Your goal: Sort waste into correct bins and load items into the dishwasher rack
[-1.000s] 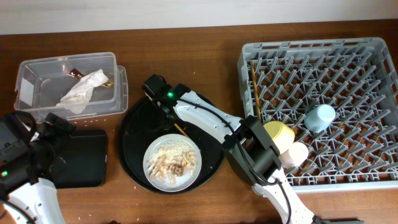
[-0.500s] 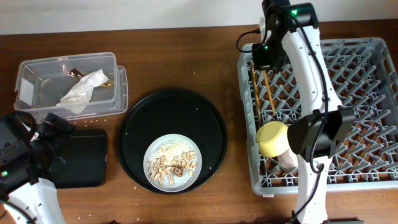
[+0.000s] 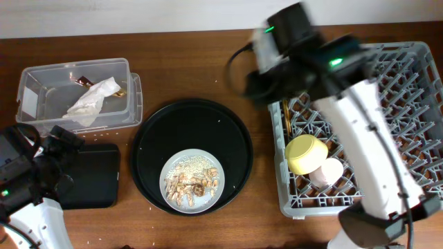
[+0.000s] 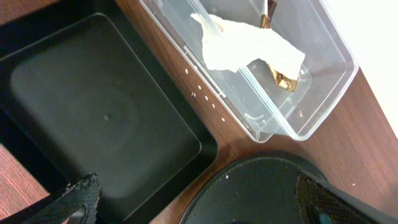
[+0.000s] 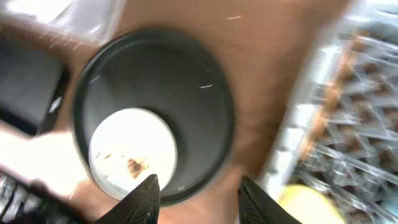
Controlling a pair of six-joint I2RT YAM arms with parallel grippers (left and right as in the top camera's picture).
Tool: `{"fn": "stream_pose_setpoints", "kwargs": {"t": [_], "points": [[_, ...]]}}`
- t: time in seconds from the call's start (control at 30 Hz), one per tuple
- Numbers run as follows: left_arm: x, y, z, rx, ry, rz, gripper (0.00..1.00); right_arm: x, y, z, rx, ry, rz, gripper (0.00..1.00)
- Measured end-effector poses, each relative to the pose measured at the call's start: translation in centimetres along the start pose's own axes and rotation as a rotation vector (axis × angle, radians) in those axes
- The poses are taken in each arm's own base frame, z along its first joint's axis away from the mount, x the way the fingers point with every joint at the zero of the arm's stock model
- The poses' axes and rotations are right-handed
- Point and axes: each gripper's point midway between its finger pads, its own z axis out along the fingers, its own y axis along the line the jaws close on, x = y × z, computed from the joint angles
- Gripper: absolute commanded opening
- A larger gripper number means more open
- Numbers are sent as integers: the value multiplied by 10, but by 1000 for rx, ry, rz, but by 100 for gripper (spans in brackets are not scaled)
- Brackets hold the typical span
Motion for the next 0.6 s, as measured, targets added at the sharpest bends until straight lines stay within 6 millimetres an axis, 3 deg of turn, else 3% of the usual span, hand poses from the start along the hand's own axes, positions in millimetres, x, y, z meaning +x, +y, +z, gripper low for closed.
{"fn": "stream_pose_setpoints", "kwargs": {"t": [0.03,0.1,0.13,0.17,0.3,0.33,0.4,0.53,0.6], "points": [[0,0,0,0,0,0,99,13,39,20,-20,54,-70,99],[0,0,0,0,0,0,99,27,64,38,2,98,-132,99],[0,0,0,0,0,0,99,32,63,39,41,108,-127,99],[0,0,0,0,0,0,99,33,50,38,96,116,-102,99],[0,0,0,0,0,0,99,39,-64,20,273,187,155,99],[0,0,0,0,0,0,99,47,-110,8,325,212,275,99],[0,0,0,-1,0,0,99,64,-170,-12,388,228,446,99],[0,0,0,-1,0,0,99,94,-250,-44,470,202,690,99],[2,-3,0,18,11,0,99,103,-266,-51,485,196,741,99]]}}
